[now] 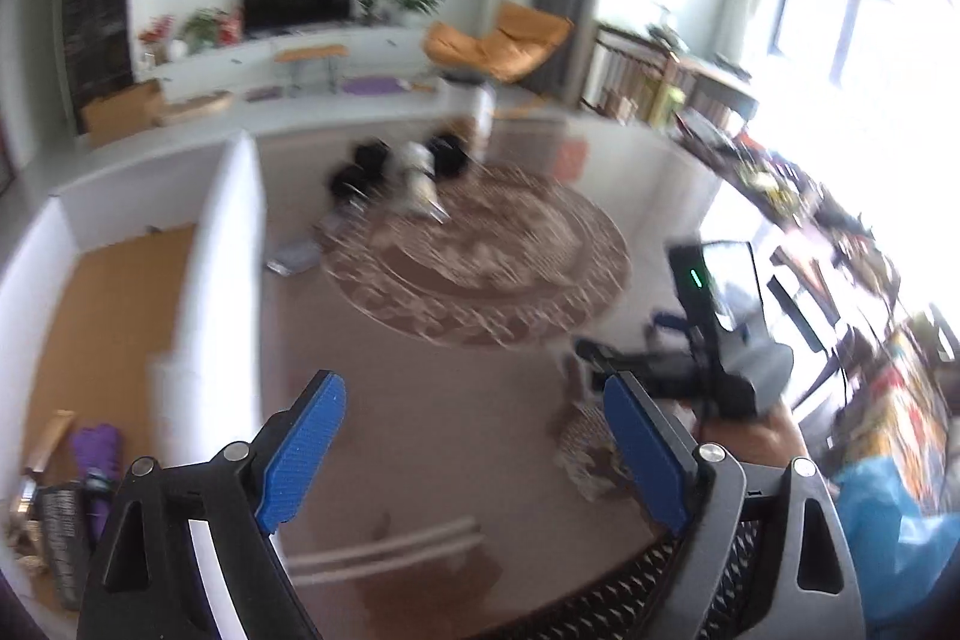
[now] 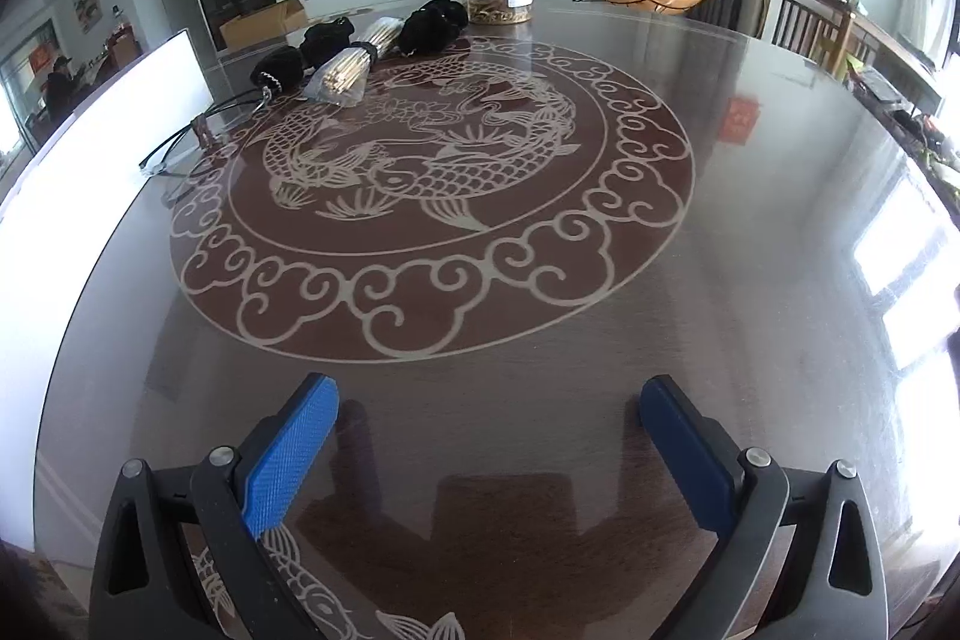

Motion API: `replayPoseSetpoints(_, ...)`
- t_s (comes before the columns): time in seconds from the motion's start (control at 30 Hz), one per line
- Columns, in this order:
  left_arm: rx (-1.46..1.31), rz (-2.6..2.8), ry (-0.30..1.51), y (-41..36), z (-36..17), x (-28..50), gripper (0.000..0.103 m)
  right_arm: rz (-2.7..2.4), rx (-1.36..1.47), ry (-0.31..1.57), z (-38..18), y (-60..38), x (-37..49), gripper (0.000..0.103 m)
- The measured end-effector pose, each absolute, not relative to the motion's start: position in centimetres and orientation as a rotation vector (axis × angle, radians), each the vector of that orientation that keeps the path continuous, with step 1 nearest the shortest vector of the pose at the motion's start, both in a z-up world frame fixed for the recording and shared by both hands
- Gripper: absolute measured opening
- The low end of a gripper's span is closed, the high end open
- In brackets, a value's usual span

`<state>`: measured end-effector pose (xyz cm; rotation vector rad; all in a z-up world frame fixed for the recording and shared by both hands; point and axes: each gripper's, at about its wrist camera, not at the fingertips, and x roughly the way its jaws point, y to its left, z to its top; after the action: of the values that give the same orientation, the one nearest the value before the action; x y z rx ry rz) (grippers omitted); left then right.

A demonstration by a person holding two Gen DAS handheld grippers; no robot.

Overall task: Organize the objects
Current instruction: 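Move both empty tools back over the table, then lower the left gripper onto the rimless glasses and close it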

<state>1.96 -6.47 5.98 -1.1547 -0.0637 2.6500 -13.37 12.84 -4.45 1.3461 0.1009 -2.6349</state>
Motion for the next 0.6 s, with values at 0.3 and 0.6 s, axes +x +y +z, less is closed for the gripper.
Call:
replayPoseSetpoints(0.3,-1.38,2.576,0.01,-3.3,-2.7,-0.4,0.088,-2.655,1.34,0.148,-4.9,12.1,-13.4,0.103)
replayPoseSetpoints(0.6,-1.359,2.72,0.187,-4.2,0.7,-6.7,0.088,-2.677,1.321,0.181,-4.9,11.8,-13.0,0.103)
